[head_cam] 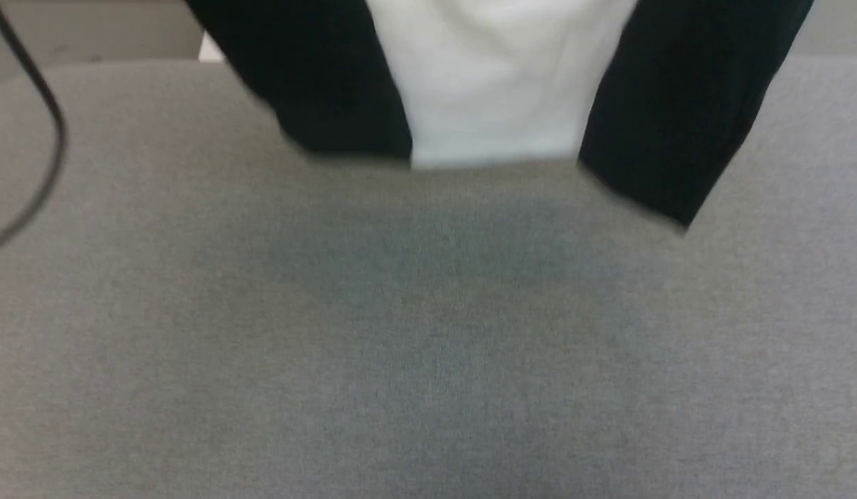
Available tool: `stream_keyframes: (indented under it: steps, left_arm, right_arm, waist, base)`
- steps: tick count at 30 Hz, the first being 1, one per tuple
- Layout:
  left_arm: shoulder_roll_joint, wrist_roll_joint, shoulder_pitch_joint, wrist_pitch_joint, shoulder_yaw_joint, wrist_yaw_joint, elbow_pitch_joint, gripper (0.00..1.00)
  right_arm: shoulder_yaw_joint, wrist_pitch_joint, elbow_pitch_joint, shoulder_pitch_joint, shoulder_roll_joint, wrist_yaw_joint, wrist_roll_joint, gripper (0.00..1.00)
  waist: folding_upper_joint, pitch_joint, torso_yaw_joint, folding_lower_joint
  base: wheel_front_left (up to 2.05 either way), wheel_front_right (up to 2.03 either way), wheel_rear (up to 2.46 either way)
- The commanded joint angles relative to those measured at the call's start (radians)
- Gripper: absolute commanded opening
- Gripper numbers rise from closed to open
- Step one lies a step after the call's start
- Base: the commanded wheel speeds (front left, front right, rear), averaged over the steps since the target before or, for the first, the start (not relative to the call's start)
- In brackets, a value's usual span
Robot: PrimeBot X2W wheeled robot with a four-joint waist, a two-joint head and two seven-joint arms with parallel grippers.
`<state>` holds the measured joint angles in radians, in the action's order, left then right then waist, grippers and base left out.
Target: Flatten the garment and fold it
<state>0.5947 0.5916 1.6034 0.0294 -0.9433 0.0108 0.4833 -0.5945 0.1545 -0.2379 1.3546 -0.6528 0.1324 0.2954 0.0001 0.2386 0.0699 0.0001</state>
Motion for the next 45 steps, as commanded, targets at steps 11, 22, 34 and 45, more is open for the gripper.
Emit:
stream_keyframes:
  steps: [11,22,34,45]
  left_arm:
    - [-0.028,-0.030,0.235,0.113,0.079,-0.009,0.161,0.00]
    - [-0.053,0.003,0.072,0.206,0.058,0.020,0.268,0.00]
    - [-0.008,0.021,-0.533,0.232,0.106,-0.073,0.009,0.00]
    - [0.061,0.107,-1.154,0.232,0.099,-0.168,-0.228,0.00]
  right_arm:
    - [-0.120,-0.090,-0.175,0.393,0.004,-0.002,-0.139,0.00]
    - [-0.223,-0.221,-0.338,0.286,0.064,-0.002,-0.110,0.00]
    - [-0.357,-0.338,-0.235,-0.128,0.007,-0.002,0.000,0.00]
    - [-0.398,-0.271,-0.020,-0.678,-0.111,-0.002,0.100,0.00]
  waist:
    - [-0.0001,0.327,-0.002,-0.0001]
    - [-0.0001,0.359,0.010,-0.0001]
    - [-0.0001,0.153,0.005,-0.0001]
    - [-0.0001,-0.084,-0.015,-0.0001]
  base:
    - [0.00,0.00,0.00]
    - [0.00,0.00,0.00]
    - [0.00,0.00,0.00]
    - [0.00,0.00,0.00]
